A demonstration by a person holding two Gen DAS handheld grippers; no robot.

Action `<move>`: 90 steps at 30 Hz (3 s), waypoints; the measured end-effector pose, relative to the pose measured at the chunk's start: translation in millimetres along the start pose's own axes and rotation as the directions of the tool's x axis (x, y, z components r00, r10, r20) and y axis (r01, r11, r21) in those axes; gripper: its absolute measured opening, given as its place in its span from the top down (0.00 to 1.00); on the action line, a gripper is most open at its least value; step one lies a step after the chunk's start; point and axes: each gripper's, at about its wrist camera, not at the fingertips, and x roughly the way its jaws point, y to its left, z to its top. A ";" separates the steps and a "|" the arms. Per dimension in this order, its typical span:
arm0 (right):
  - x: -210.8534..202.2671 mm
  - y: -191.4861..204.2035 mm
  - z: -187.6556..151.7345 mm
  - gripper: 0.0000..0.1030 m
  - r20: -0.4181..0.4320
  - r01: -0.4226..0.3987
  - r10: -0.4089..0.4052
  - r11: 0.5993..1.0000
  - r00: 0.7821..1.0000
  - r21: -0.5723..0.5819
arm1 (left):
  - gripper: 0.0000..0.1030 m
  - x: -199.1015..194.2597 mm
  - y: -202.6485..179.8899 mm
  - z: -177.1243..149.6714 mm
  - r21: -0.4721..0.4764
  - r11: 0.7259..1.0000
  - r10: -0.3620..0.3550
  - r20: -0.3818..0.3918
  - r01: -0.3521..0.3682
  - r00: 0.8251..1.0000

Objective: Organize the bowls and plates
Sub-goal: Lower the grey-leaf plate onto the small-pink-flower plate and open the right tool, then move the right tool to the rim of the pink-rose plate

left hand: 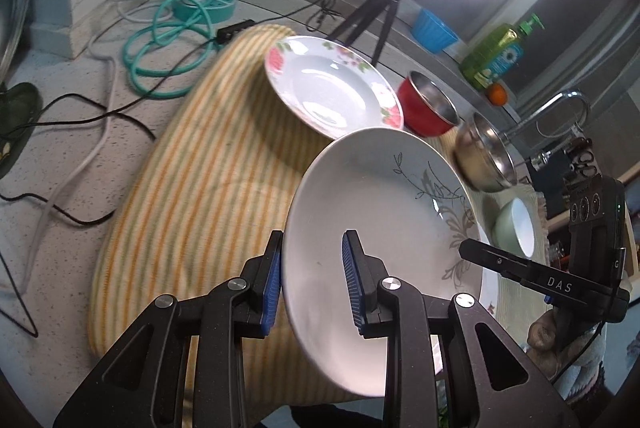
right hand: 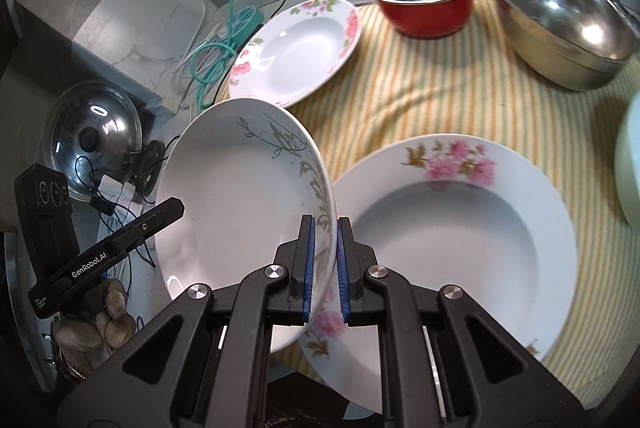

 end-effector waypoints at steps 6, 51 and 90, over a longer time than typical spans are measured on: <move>-19.0 -28.3 -10.6 0.90 0.019 0.031 -0.032 0.997 0.999 0.065 | 0.75 14.3 -25.5 -3.8 0.050 0.998 -0.036 -0.037 0.038 0.999; -49.4 -107.1 -47.6 0.87 0.023 0.171 -0.179 0.965 0.984 0.201 | 0.75 73.8 -108.7 -32.4 0.213 0.974 -0.034 -0.176 0.072 0.984; -63.7 -53.6 -15.4 0.32 0.165 0.147 -0.159 0.986 0.973 0.083 | 0.47 53.4 -79.6 -1.9 0.161 0.986 -0.016 -0.098 0.032 0.995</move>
